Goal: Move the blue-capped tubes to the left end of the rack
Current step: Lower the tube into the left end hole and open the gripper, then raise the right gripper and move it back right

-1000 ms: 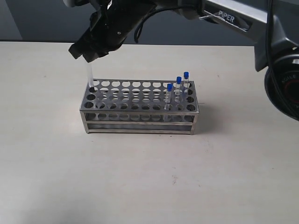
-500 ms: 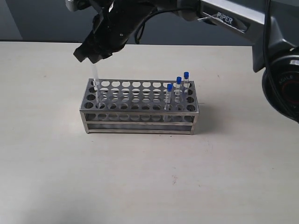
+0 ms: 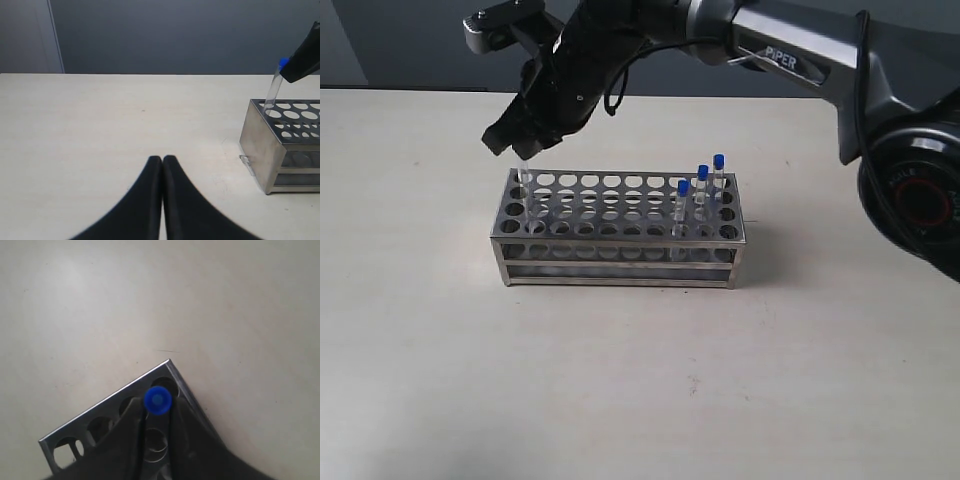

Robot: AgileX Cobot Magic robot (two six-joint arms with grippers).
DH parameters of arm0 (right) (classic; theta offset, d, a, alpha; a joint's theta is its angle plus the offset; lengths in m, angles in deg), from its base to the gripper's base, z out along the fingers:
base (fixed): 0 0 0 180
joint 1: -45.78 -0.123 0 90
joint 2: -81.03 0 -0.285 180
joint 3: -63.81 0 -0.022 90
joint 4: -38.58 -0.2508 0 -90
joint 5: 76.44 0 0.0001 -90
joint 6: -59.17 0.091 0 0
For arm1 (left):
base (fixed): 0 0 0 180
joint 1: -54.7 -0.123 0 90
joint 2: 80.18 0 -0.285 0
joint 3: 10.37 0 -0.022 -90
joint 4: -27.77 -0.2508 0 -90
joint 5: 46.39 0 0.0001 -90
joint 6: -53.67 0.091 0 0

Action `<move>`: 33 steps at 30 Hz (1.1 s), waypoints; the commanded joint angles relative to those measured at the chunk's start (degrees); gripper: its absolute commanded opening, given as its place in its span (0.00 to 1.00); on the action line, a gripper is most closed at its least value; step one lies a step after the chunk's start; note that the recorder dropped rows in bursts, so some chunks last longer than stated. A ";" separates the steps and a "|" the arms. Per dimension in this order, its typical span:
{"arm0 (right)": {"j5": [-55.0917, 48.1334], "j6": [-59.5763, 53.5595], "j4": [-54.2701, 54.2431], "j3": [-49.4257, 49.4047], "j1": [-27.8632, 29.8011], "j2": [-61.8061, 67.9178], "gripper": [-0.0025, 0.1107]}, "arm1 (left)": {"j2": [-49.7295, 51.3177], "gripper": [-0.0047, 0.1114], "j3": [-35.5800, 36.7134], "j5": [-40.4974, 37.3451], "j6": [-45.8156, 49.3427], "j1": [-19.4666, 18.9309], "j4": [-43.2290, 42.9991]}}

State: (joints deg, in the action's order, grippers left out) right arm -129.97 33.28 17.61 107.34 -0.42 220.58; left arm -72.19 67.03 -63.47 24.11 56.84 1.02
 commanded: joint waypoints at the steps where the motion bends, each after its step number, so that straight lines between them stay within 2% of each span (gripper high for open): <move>1: -0.99 -0.12 -0.41 0.27 -0.19 1.56 0.01 | -0.20 0.05 -0.18 0.38 -0.03 0.36 0.05; 10: -1.54 -2.08 -5.26 0.27 -0.19 3.09 0.04 | -0.20 0.05 -0.18 0.38 -0.03 0.36 0.05; 12: -1.54 -3.41 -6.76 0.27 -0.19 3.09 0.11 | -0.20 0.05 -0.18 0.38 -0.03 0.36 0.05; 15: -1.54 -3.47 -6.91 0.27 -0.19 3.09 0.29 | -0.20 0.05 -0.18 0.48 -0.03 0.36 0.05; 17: -1.78 -3.47 -6.77 0.27 -0.19 3.09 0.33 | -0.20 0.05 -0.18 0.48 -0.03 0.36 0.05; 27: -6.73 -2.68 -5.52 0.27 -0.08 0.47 0.33 | -0.20 0.05 -0.18 0.48 -0.03 0.36 0.05; 33: -8.44 2.55 4.44 0.27 -0.08 -5.02 0.33 | -0.20 0.05 -0.18 0.48 -0.03 0.36 0.05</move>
State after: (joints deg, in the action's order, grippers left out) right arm -137.13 33.01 16.41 107.34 -0.70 218.51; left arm -72.19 67.03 -63.47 24.11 56.84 1.02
